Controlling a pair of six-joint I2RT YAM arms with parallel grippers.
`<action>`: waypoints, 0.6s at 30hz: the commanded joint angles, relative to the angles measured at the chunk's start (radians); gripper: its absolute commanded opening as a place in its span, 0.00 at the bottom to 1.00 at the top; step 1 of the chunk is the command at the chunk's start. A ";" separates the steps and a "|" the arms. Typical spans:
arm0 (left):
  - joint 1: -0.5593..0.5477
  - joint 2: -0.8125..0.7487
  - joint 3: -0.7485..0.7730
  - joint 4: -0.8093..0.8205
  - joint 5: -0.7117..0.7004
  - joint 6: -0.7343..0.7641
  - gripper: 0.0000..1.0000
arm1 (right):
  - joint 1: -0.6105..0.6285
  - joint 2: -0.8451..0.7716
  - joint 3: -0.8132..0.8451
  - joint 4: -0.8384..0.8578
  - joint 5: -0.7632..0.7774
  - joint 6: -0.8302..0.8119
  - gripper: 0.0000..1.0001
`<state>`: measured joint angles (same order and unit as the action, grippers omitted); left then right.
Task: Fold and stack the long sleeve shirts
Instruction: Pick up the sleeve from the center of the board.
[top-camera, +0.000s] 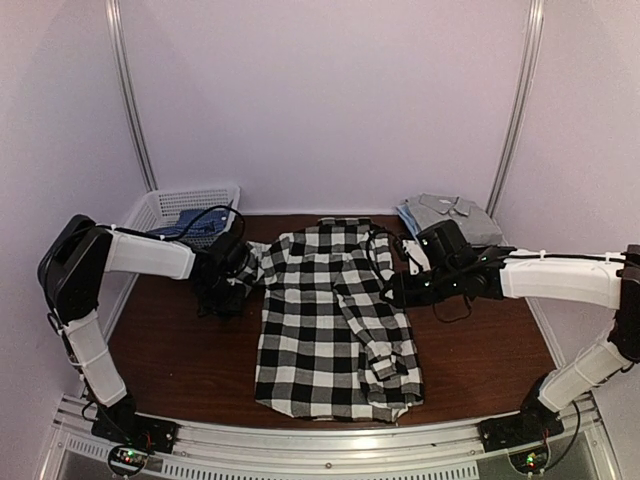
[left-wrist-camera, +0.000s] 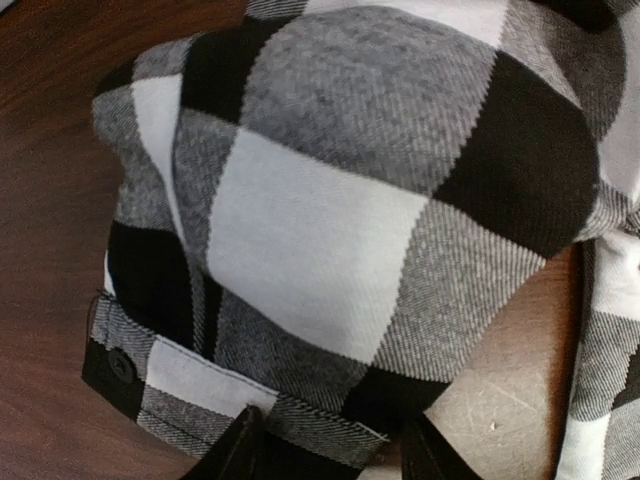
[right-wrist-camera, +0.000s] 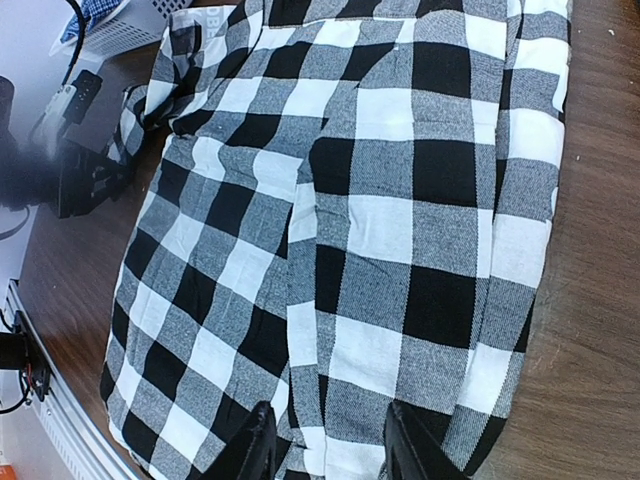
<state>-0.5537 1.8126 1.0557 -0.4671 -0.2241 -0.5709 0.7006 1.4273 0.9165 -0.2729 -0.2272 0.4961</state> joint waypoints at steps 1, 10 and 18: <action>0.009 0.039 -0.008 0.029 0.029 0.029 0.41 | 0.003 -0.020 -0.019 0.013 -0.001 0.002 0.39; 0.009 -0.044 0.034 -0.041 0.107 0.062 0.00 | 0.007 -0.019 -0.018 0.024 0.001 0.004 0.38; 0.008 -0.186 0.179 -0.125 0.471 0.108 0.00 | 0.050 -0.003 0.026 0.057 0.044 -0.007 0.39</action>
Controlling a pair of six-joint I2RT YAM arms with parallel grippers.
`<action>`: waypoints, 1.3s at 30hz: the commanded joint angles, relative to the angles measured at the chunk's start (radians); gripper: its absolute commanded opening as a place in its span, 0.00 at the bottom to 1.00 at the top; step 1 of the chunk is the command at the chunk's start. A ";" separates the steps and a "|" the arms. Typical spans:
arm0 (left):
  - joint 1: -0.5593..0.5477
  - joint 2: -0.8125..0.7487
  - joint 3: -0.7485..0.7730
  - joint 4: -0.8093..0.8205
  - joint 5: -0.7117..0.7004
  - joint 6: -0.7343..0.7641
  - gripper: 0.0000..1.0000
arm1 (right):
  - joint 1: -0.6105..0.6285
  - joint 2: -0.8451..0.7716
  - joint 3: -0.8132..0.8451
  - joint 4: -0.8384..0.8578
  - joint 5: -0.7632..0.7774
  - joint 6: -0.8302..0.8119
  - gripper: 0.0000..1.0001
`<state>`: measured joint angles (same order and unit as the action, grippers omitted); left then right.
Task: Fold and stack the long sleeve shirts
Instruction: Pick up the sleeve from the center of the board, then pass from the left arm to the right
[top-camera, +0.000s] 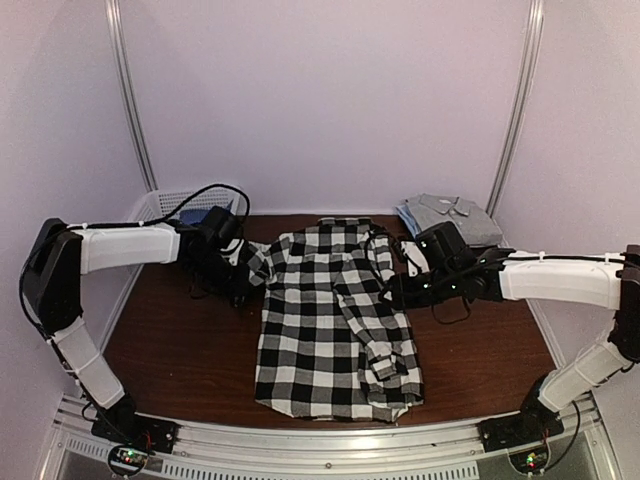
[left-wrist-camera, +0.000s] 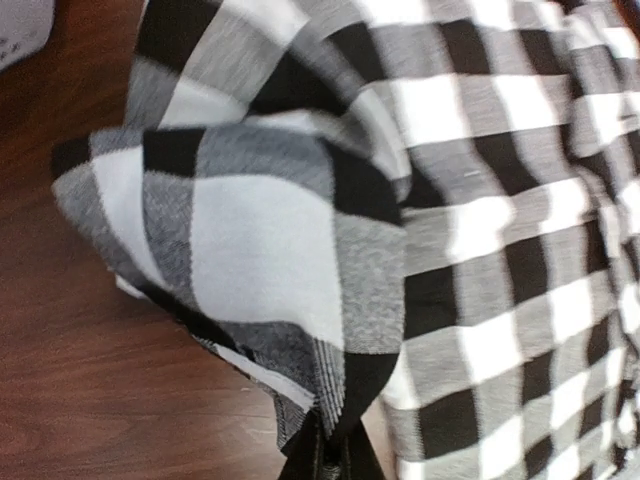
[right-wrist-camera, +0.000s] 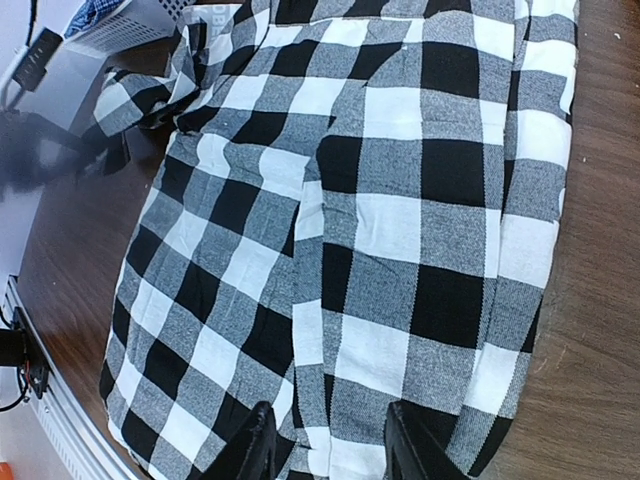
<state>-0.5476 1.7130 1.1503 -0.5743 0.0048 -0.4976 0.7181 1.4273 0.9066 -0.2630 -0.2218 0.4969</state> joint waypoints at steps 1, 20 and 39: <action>0.002 -0.099 0.099 -0.018 0.282 0.029 0.00 | 0.049 0.000 0.042 0.063 0.050 -0.011 0.40; -0.023 -0.116 0.128 0.283 0.724 -0.296 0.00 | 0.245 0.284 0.353 0.335 0.075 -0.142 0.66; -0.025 -0.113 0.110 0.308 0.723 -0.329 0.00 | 0.277 0.436 0.523 0.318 0.239 -0.194 0.38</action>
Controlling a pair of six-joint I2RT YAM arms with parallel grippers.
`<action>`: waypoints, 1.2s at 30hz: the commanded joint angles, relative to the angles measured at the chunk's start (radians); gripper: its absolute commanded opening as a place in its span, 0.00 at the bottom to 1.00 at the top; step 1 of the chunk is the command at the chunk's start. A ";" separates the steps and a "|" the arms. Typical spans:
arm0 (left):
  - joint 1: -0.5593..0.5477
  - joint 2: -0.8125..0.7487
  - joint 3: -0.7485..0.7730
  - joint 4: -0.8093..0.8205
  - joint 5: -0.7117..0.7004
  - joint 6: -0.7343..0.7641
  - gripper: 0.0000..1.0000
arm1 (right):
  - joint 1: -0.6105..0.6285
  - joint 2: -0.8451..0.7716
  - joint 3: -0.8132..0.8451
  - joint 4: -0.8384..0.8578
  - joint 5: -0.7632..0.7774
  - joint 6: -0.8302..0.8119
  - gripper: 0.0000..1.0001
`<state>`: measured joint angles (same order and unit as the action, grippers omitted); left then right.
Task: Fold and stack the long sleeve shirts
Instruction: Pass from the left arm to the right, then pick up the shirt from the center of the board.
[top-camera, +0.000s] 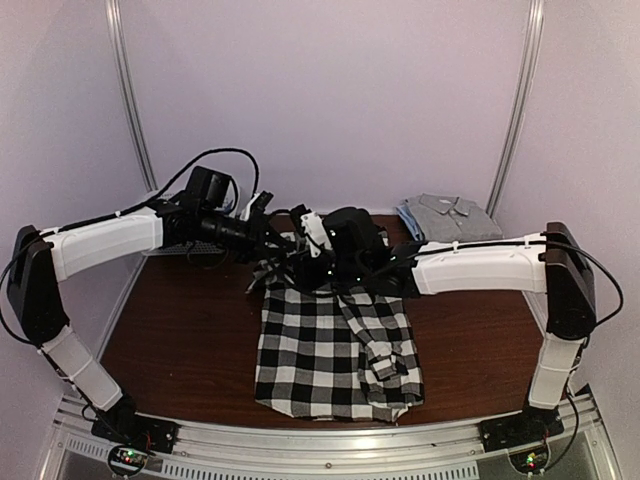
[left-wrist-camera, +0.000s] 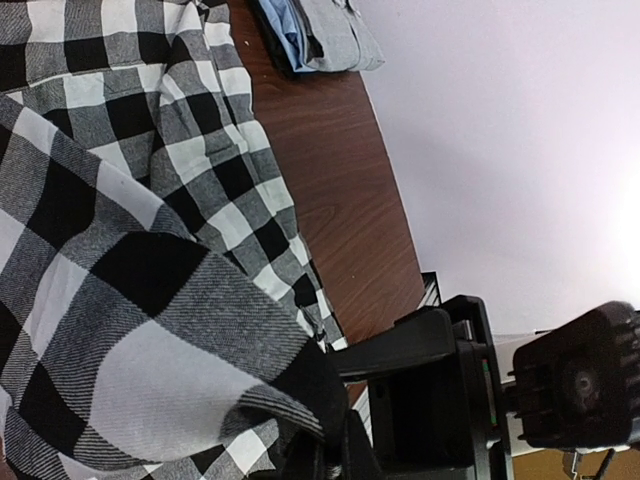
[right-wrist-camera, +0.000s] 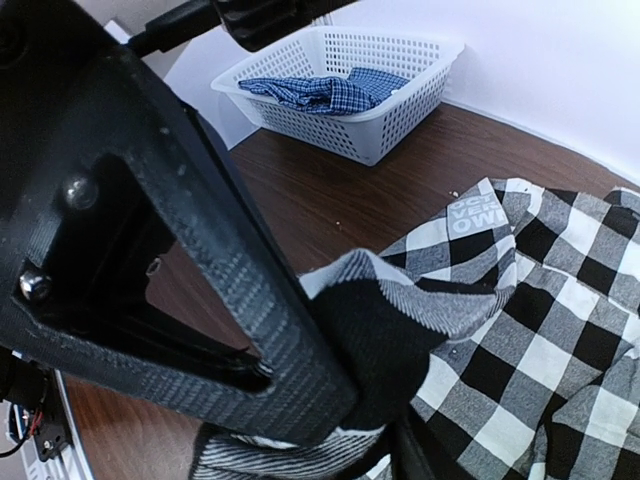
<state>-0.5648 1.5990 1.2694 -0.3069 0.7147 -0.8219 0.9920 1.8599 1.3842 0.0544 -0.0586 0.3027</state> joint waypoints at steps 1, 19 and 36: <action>-0.007 0.001 -0.007 0.040 0.013 -0.005 0.00 | 0.002 0.003 0.045 -0.003 0.084 0.002 0.34; -0.006 -0.152 -0.028 -0.115 -0.263 0.075 0.50 | -0.176 -0.104 0.067 -0.195 0.061 0.055 0.00; -0.102 -0.315 -0.550 -0.127 -0.402 0.012 0.50 | -0.489 -0.086 0.252 -0.271 -0.128 0.018 0.00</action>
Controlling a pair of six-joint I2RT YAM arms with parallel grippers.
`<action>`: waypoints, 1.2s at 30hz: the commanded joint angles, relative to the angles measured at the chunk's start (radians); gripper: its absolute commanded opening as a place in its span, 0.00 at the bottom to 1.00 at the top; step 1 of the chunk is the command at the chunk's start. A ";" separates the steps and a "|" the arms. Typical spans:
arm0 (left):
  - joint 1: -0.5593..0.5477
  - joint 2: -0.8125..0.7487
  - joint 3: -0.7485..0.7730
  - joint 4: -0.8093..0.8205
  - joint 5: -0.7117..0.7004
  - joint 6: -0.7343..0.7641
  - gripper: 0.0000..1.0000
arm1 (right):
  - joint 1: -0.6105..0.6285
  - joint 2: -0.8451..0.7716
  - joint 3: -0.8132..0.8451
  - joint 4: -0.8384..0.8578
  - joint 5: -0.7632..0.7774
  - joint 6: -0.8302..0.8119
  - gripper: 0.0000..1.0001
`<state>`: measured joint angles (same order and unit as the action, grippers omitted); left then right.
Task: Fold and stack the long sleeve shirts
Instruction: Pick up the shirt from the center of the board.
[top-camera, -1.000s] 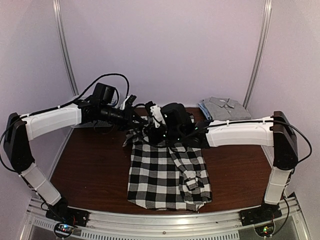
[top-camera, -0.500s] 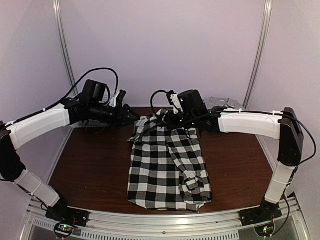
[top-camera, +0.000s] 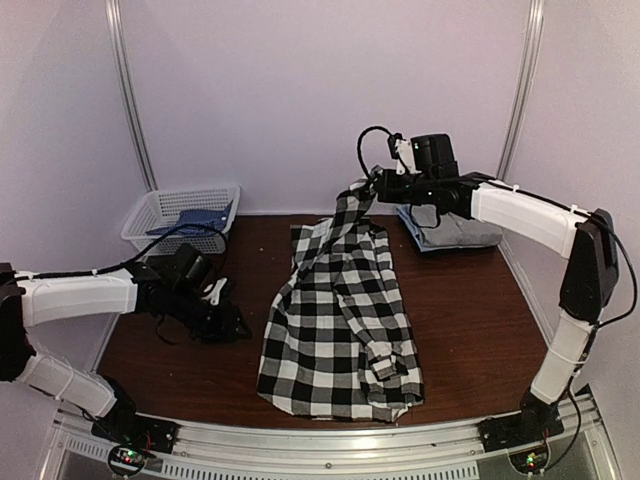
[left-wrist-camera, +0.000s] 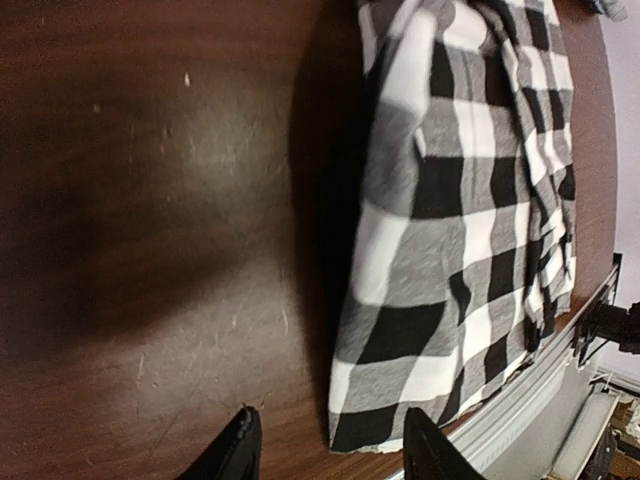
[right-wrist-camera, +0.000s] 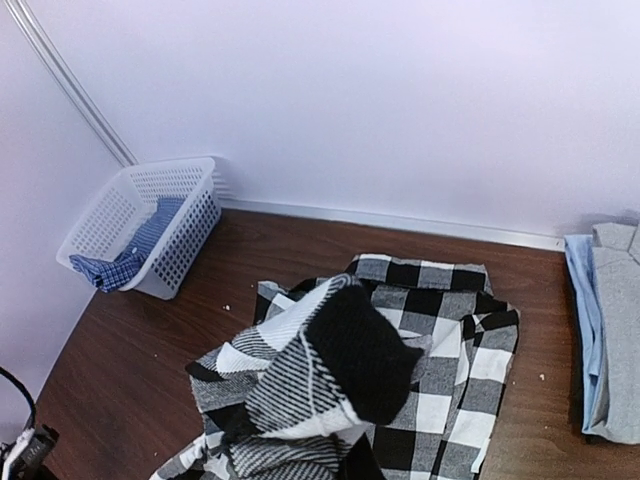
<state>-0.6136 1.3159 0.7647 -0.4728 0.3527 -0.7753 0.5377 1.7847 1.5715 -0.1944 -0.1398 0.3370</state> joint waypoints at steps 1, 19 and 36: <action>-0.071 -0.028 -0.058 0.048 -0.045 -0.046 0.50 | -0.045 -0.011 0.073 -0.025 -0.051 -0.018 0.00; -0.249 0.179 -0.032 0.170 -0.102 -0.038 0.50 | -0.068 0.018 0.108 -0.025 -0.127 -0.009 0.00; -0.304 0.207 -0.005 0.171 -0.065 0.004 0.05 | -0.068 0.007 0.105 -0.027 -0.134 -0.012 0.00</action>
<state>-0.9039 1.5452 0.7349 -0.3153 0.2699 -0.7795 0.4717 1.8050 1.6787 -0.2363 -0.2661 0.3355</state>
